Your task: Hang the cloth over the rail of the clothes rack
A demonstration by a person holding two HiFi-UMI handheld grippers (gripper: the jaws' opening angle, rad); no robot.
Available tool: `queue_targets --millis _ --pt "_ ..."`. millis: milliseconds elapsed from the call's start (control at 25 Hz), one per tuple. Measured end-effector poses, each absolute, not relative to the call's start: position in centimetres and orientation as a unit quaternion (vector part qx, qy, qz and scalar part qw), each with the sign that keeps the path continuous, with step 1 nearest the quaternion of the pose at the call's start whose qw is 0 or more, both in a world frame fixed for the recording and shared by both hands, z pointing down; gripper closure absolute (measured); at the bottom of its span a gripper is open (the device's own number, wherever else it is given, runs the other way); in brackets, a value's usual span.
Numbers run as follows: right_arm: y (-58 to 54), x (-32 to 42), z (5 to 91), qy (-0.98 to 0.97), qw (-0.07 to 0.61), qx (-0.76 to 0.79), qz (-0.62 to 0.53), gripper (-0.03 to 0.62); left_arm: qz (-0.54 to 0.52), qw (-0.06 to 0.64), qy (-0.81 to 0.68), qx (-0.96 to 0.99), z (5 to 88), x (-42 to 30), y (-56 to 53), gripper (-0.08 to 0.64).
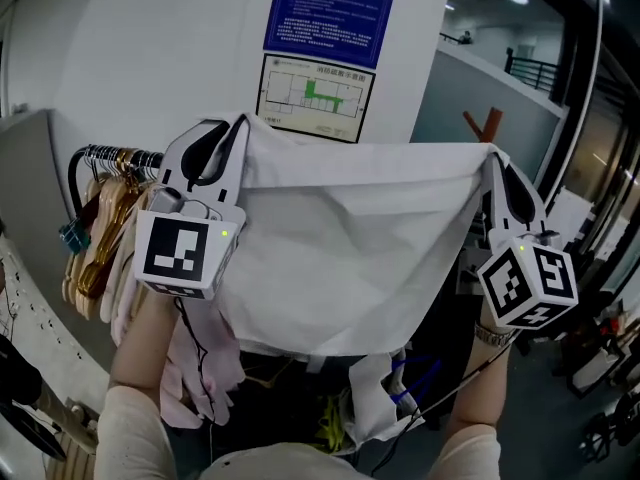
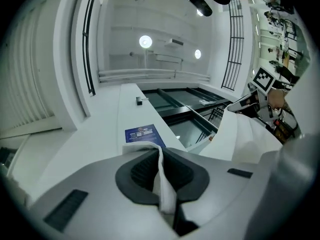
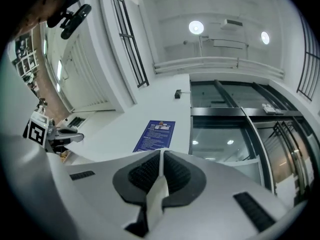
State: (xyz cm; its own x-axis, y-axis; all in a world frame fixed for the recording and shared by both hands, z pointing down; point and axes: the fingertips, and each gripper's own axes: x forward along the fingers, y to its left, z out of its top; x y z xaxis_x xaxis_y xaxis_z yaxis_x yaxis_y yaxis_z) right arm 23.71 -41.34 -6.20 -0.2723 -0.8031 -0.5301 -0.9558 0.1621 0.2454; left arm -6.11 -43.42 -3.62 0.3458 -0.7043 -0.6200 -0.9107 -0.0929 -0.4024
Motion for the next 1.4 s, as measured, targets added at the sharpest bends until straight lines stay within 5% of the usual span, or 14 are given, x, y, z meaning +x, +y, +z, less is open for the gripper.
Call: queue_targets --millis 560,1400 --pt "-48.3 23.5 -12.3 0.754 0.138 -0.581 0.273 0.569 0.072 0.401 0.58 -0.705 -9.4 -5.8 -50.9 0.542" --pt "-55.6 23.5 -6.9 0.79 -0.084 -0.541 0.274 0.549 -0.231 0.32 0.633 -0.666 -4.8 -5.9 -60.6 0.541"
